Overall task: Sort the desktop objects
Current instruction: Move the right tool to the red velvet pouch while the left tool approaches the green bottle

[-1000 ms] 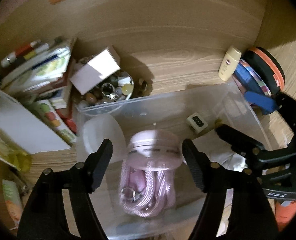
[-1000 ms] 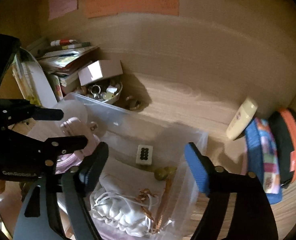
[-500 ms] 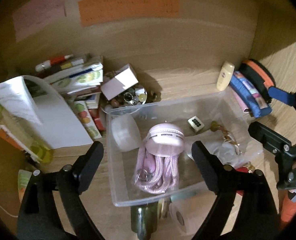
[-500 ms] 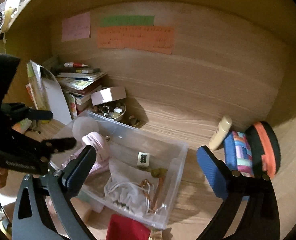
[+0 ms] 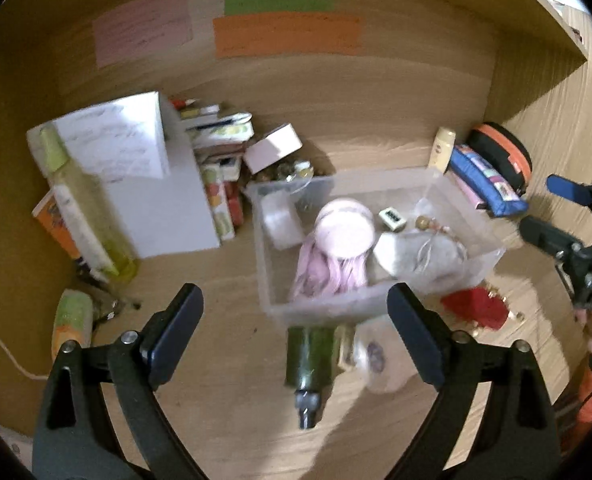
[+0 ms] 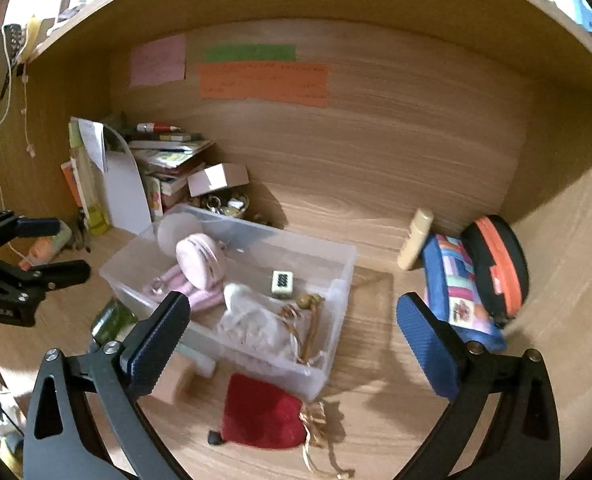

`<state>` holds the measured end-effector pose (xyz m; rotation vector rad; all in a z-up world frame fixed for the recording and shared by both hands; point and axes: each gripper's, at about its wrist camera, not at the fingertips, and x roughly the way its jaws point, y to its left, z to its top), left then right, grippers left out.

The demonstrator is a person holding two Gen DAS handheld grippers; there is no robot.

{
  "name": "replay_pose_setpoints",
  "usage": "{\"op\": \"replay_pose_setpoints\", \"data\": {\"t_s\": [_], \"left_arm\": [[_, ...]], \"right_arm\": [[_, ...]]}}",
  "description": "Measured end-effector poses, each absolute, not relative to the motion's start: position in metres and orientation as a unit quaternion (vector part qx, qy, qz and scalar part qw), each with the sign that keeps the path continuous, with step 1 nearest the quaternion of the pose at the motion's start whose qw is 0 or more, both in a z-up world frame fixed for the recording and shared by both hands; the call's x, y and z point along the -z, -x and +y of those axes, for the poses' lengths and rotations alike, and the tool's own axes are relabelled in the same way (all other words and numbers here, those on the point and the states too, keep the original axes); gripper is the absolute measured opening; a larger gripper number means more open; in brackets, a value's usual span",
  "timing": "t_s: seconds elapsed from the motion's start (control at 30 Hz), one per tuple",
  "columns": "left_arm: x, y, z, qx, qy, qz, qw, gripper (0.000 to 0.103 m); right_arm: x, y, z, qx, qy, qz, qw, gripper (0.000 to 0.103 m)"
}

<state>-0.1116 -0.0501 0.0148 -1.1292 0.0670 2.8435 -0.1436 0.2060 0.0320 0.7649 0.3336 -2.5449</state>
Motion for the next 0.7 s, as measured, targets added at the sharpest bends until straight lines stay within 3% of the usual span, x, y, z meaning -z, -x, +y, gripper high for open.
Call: {"op": "replay_pose_setpoints", "data": {"t_s": [0.7], "left_arm": [[0.074,0.100,-0.060,-0.888,0.458,-0.001,0.048,0.094]], "right_arm": [[0.057,0.116,0.215,0.891,-0.362,0.144,0.233,0.103]]}}
